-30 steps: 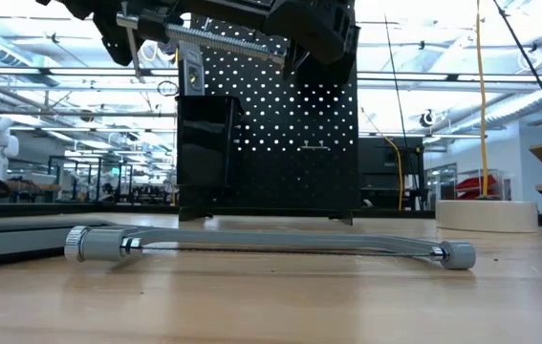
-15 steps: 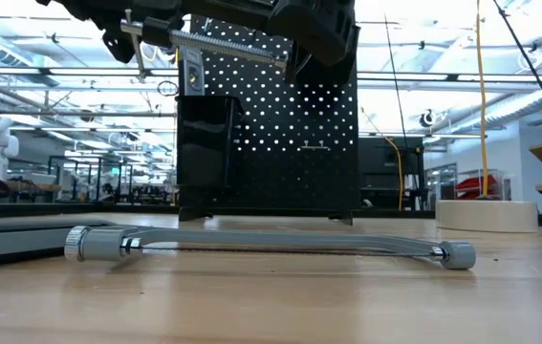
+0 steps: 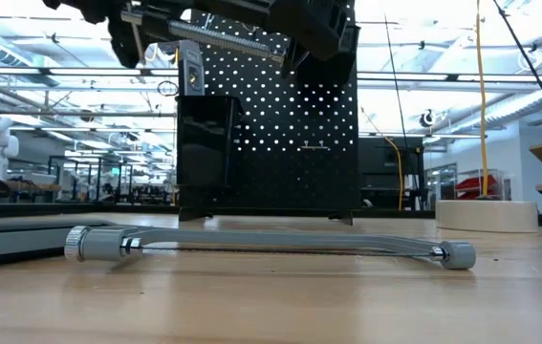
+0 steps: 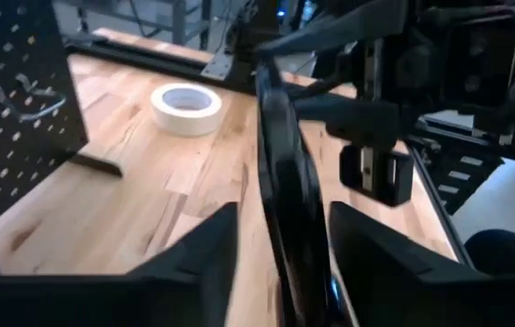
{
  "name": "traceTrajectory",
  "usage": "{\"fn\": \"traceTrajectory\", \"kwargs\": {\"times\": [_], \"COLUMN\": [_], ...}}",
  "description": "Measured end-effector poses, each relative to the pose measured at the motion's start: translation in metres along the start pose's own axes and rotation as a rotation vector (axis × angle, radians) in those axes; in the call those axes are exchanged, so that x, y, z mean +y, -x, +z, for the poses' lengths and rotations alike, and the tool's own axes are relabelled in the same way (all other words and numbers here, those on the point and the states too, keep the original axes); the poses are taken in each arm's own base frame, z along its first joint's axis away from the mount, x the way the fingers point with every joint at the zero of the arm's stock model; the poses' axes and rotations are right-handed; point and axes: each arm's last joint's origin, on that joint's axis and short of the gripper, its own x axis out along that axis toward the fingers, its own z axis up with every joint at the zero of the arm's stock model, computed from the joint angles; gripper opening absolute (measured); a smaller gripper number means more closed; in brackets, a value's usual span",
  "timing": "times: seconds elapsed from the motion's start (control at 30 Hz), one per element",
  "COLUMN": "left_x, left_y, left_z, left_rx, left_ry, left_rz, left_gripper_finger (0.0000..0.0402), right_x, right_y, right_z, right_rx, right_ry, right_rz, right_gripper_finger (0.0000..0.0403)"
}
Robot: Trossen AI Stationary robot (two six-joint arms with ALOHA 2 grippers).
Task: Hang tools onto peg board
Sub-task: Hang the black clamp on the peg board
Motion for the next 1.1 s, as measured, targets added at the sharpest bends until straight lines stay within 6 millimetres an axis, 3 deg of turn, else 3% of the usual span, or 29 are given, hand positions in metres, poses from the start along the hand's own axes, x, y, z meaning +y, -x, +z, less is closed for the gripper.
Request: {"fn": "traceTrajectory", "kwargs": {"times": [0.2,0.43,1.1], "left_x": [0.002,0.003,0.004], "left_y": [-0.005,0.005,0.005], "left_z": [0.001,0.008,0.006], "left_rx": [-0.016,-0.024,-0.005], "left_ry": [-0.044,-0.03,-0.013], "left_rz": [0.009,-0.031,-0.02], "left_gripper_finger": [0.0222,0.0225,0.0226], "right_x": [-0.001,-0.001,-0.001], "right_y": [-0.002,-0.001,-0.002], "right_z": [0.0,0.0,0.0], "right_rx": [0.006,0.008,0.01], "right_ry": [-0.003,0.003,0.003], "right_rz": [-0.009,-0.012,-0.015], "right_gripper_finger": [0.0108,0.0108,0.0108]}}
